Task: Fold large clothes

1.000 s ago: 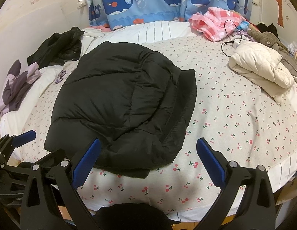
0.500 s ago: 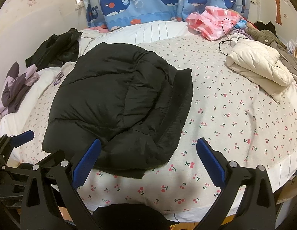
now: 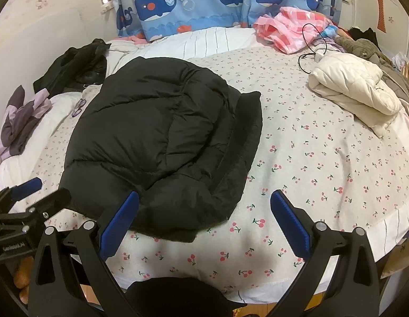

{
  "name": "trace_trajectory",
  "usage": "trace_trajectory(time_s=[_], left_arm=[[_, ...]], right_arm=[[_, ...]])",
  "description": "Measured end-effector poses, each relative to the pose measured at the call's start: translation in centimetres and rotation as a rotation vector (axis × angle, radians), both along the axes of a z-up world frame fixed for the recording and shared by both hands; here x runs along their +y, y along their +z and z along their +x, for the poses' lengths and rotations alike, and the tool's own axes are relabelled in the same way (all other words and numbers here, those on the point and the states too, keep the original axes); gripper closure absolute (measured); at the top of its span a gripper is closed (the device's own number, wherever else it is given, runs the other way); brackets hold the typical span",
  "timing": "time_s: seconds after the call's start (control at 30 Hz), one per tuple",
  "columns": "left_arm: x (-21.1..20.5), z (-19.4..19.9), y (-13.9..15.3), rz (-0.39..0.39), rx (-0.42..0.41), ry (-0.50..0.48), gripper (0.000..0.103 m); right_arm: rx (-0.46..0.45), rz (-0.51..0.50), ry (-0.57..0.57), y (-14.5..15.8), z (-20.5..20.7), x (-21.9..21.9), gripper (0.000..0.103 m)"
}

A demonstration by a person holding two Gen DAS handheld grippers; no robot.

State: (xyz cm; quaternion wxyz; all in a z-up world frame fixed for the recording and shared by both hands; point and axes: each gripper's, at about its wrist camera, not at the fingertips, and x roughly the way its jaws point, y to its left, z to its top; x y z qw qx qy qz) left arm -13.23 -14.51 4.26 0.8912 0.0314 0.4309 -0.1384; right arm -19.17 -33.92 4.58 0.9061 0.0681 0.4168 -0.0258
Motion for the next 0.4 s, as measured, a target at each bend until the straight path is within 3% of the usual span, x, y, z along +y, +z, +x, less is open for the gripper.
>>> trace_trajectory(time_s=[0.4], left_arm=[[2.2, -0.7, 0.2, 0.051, 0.01, 0.051, 0.006]], right_arm=[[-0.033, -0.041, 0.01, 2.3, -1.7, 1.9, 0.007]])
